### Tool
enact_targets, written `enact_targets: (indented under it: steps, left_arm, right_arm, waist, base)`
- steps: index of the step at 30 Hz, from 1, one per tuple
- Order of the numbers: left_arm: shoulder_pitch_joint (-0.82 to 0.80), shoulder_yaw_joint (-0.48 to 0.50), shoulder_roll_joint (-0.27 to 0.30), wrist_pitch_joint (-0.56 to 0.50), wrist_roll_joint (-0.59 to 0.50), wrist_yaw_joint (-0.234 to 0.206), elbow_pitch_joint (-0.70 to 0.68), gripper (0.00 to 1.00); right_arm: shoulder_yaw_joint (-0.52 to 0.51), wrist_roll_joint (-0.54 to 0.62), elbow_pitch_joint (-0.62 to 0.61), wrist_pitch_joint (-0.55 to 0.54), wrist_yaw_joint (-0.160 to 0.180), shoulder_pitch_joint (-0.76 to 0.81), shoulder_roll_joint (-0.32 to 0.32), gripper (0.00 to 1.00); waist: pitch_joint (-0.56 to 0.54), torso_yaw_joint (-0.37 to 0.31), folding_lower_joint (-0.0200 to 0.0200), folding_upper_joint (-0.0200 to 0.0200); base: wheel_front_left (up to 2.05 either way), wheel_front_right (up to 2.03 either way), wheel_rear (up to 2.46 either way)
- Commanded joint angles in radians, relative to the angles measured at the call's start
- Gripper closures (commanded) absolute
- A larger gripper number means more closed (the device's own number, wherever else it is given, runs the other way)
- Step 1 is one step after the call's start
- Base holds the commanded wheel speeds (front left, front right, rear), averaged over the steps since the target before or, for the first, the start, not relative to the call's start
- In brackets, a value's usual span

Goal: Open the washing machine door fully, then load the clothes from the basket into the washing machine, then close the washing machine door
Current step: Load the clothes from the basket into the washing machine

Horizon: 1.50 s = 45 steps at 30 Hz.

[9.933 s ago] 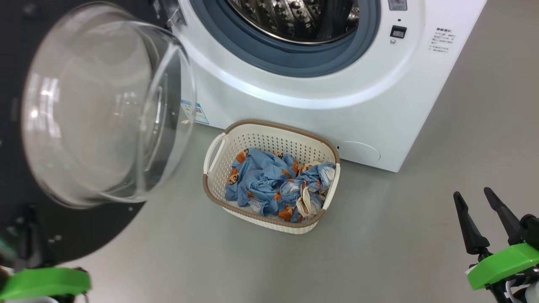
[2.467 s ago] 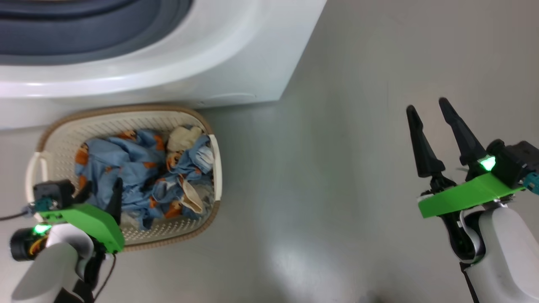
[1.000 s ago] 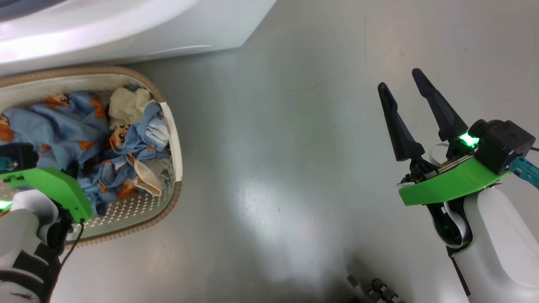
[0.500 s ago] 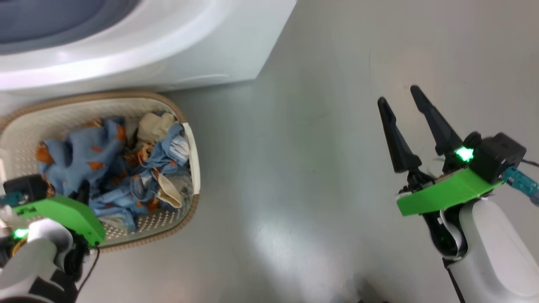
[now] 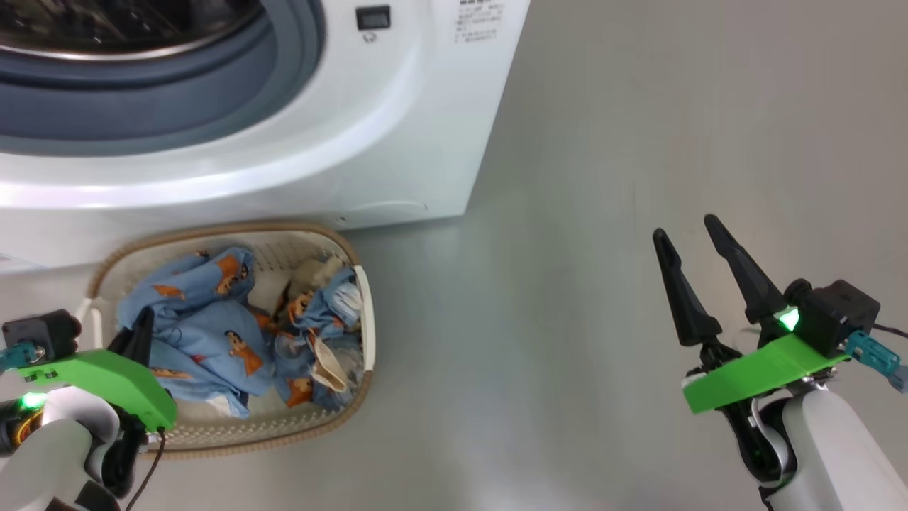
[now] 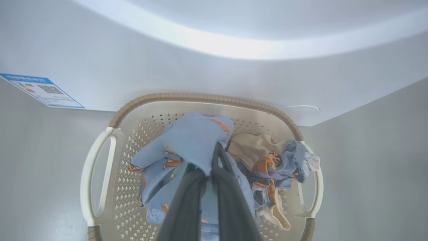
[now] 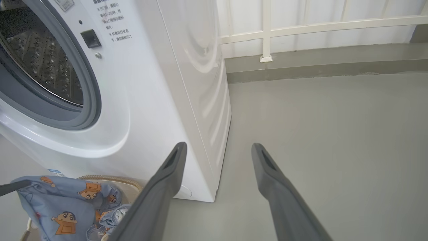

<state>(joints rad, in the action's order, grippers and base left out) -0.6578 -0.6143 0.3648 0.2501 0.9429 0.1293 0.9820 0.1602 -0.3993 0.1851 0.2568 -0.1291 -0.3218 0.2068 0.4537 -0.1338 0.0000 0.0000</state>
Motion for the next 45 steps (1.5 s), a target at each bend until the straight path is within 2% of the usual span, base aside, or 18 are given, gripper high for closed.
enact_targets:
  steps: [1,10,16,23,37,45]
  left_arm:
    - [0.023,0.049,0.051,0.011,-0.027,0.001,-0.027,1.0]
    - [0.135,0.27,0.034,0.011,-0.244,0.001,-0.227,1.0]
    - [0.256,0.408,-0.007,0.012,-0.401,-0.007,-0.402,1.0]
    - [0.411,0.53,-0.073,0.012,-0.5,-0.006,-0.581,1.0]
    - [0.707,0.666,-0.187,0.012,-0.591,-0.004,-0.866,1.0]
    - [0.75,0.691,-0.23,0.012,-0.61,-0.002,-0.921,1.0]
  right_arm:
    - [0.012,-0.003,-0.017,0.005,-0.002,0.031,0.011,0.0]
    - [-0.018,-0.005,-0.005,0.005,-0.002,0.081,0.024,0.0]
    - [-0.037,-0.007,0.003,0.005,-0.002,0.121,0.03,0.0]
    - [-0.074,-0.009,0.01,0.005,-0.002,0.172,0.039,0.0]
    - [-0.11,-0.007,0.01,0.005,-0.002,0.271,0.041,0.0]
    - [-0.118,-0.004,0.004,0.005,-0.002,0.275,0.041,0.0]
  waist:
    - [-0.065,0.031,0.0,0.0]
    - [-0.152,0.061,0.0,0.0]
    - [-0.209,0.077,0.0,0.0]
    - [-0.271,0.087,0.0,0.0]
    - [-0.356,0.107,0.0,0.0]
    - [-0.342,0.114,0.0,0.0]
  base:
    - [0.0,0.0,0.0]
    - [0.0,0.0,0.0]
    - [0.0,0.0,0.0]
    - [0.0,0.0,0.0]
    - [0.0,0.0,0.0]
    - [0.0,0.0,0.0]
